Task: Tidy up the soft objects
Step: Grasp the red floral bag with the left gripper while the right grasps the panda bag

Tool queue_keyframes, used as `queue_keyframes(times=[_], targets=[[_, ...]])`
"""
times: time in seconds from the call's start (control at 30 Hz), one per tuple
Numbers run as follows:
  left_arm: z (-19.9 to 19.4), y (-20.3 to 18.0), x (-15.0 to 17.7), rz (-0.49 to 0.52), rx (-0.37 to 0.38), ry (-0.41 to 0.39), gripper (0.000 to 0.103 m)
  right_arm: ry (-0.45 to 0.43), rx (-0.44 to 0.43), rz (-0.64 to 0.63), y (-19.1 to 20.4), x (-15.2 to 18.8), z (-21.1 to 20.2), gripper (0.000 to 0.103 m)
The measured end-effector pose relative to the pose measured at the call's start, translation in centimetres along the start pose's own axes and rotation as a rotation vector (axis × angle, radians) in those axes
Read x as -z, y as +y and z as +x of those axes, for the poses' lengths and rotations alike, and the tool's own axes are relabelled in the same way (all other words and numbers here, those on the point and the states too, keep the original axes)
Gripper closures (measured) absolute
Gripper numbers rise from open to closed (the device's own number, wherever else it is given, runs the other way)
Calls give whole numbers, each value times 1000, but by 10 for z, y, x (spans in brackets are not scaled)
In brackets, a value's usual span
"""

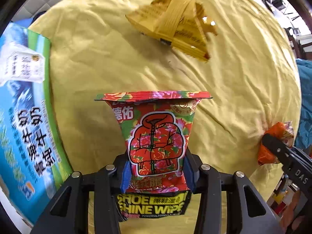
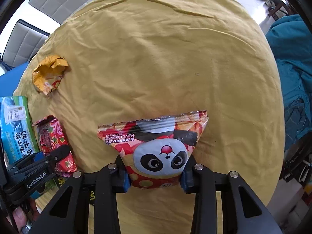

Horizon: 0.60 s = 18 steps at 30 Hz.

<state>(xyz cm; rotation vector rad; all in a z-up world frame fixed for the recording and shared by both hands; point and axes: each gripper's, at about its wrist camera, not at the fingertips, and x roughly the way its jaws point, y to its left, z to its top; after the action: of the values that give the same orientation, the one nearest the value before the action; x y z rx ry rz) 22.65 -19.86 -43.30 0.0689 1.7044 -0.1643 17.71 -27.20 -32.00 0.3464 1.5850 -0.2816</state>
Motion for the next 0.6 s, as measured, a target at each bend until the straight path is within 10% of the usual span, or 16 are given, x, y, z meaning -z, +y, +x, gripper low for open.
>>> queue_keyframes(times=[0.6], targets=[[-131,66,72,-27,155,-212,62,-132,-186,-138,90,63,-109,65]])
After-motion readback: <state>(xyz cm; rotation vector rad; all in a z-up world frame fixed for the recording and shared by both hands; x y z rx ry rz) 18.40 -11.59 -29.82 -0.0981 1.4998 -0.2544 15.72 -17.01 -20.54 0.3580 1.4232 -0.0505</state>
